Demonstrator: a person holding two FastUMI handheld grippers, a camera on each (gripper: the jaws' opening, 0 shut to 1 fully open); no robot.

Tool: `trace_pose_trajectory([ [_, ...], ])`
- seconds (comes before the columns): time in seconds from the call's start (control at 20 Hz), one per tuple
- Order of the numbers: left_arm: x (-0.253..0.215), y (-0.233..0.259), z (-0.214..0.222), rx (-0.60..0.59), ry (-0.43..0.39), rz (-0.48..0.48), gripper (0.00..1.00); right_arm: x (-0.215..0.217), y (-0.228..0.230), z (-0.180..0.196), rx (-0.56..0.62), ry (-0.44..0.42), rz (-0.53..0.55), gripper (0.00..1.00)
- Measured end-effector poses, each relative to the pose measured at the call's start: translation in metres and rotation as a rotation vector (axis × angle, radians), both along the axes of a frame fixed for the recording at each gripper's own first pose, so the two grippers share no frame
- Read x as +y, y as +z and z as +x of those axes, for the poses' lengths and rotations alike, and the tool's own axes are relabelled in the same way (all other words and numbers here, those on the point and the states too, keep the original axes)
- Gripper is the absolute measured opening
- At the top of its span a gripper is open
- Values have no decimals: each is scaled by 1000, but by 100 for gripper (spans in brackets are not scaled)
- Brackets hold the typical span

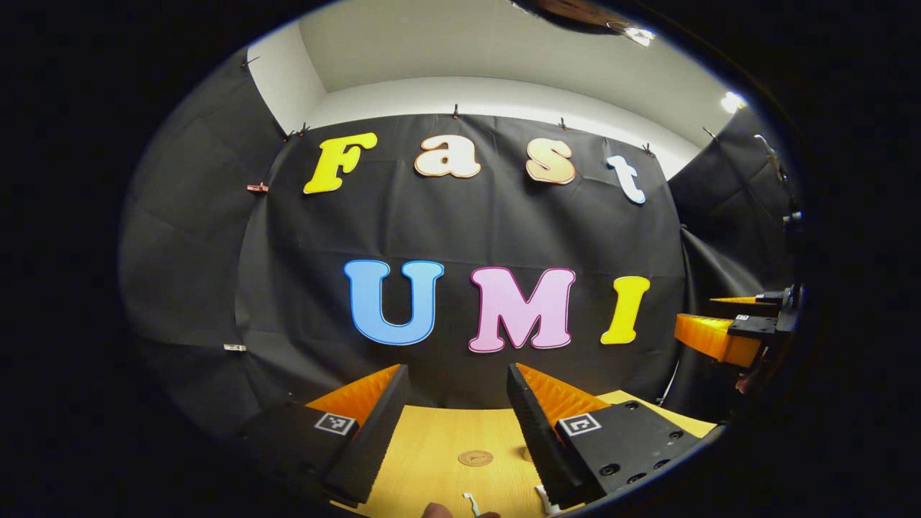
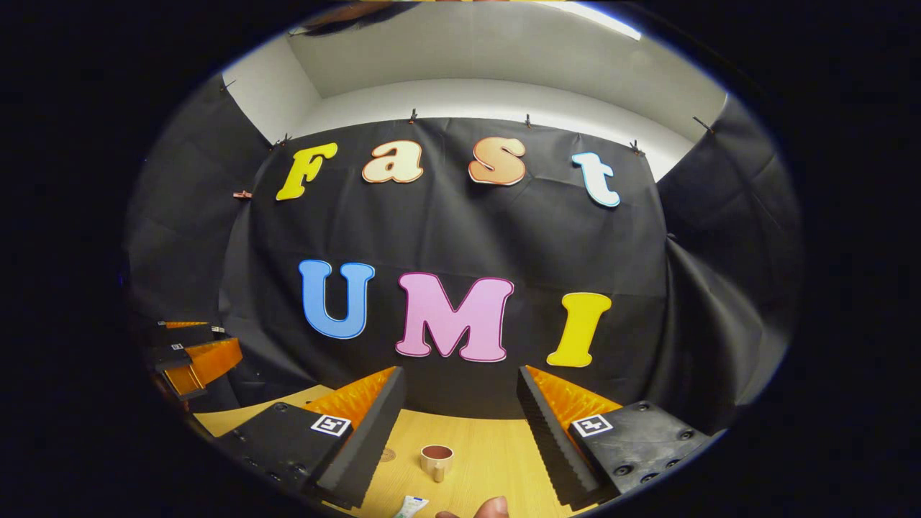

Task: Put the toothbrush and toothpaste on the desktop into the cup, then pick up the cup and place it on the coaster on the desktop.

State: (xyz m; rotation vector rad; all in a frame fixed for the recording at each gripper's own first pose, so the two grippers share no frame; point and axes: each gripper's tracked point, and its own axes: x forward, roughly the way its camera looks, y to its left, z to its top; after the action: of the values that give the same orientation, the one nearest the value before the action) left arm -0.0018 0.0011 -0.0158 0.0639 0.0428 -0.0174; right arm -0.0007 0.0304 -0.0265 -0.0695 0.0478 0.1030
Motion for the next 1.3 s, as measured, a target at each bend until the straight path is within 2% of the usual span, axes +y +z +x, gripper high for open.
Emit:
trace_pose_trajectory([
  [0.15, -7, -24, -1, 64, -21, 10, 88, -1, -12, 2, 37, -10, -3, 95],
  [0.35, -10, -97, 0, 283, -34, 10, 91, -6, -29, 1, 76, -15, -9, 94],
  [0.45, -9, -125, 0, 355, -25, -3, 92, -4, -48, 2, 119, -2, -12, 95],
  [0.55, -7, -149, 1, 398, -12, -2, 92, 2, -87, 3, 245, 13, -18, 95],
  [0.7, -5, -203, -2, 503, -7, 18, 93, 16, -167, -5, 548, 36, 0, 96],
  [0.85, -9, -264, -8, 654, -12, -21, 93, 26, -257, -19, 837, 34, 48, 96],
  [0.95, -7, -301, -12, 752, 1, -69, 93, 33, -301, -25, 988, 15, 111, 95],
  [1.1, -6, -349, -20, 895, 24, -93, 94, 41, -361, -36, 1149, -10, 142, 92],
  [1.3, -10, -407, -27, 1066, 14, -63, 96, 53, -429, -44, 1275, 14, 69, 91],
])
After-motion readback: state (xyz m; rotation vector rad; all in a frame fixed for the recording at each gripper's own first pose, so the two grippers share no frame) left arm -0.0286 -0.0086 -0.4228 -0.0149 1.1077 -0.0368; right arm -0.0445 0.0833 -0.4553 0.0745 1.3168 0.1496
